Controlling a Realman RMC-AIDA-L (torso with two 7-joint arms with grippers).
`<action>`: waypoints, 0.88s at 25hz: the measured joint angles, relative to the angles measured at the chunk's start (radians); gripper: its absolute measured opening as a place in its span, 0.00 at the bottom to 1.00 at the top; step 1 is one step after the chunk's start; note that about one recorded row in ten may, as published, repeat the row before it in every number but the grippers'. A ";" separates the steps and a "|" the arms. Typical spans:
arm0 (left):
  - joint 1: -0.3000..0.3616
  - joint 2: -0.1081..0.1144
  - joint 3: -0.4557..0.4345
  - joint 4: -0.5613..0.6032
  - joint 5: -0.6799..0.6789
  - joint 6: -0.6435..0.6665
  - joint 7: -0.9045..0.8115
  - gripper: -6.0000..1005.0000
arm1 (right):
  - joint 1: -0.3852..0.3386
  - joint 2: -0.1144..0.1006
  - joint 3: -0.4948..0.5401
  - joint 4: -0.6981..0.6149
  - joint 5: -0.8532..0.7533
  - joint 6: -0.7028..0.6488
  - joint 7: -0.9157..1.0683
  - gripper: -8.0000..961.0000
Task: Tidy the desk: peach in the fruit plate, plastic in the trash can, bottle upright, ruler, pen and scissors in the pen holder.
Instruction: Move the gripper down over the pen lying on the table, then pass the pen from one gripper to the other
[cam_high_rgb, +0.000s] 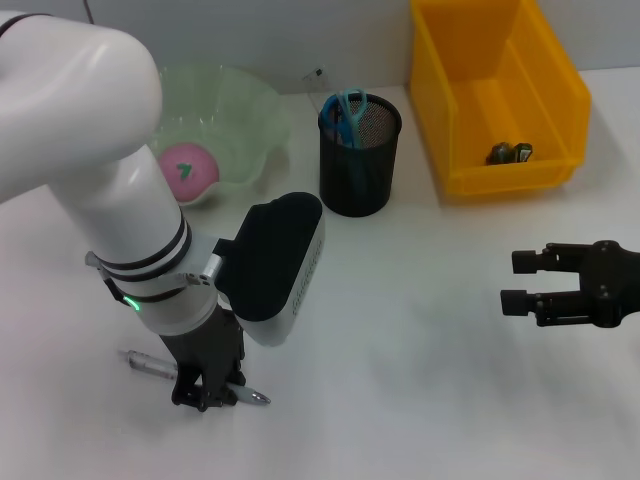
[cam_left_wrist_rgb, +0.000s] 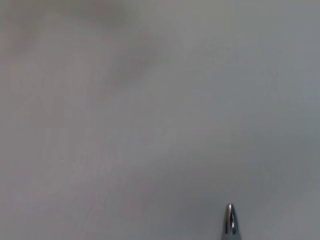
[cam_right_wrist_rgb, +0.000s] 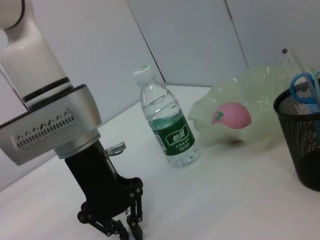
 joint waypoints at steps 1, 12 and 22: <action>-0.002 0.000 0.006 -0.001 -0.001 0.000 -0.002 0.16 | 0.000 -0.001 0.001 0.000 0.000 0.000 0.000 0.84; 0.034 -0.007 -0.481 0.247 -0.031 0.215 0.009 0.14 | 0.002 -0.005 -0.005 0.000 0.000 -0.006 0.000 0.84; 0.081 -0.015 -0.899 0.186 -0.434 0.204 -0.110 0.14 | 0.002 -0.005 0.013 -0.009 0.018 -0.044 -0.010 0.84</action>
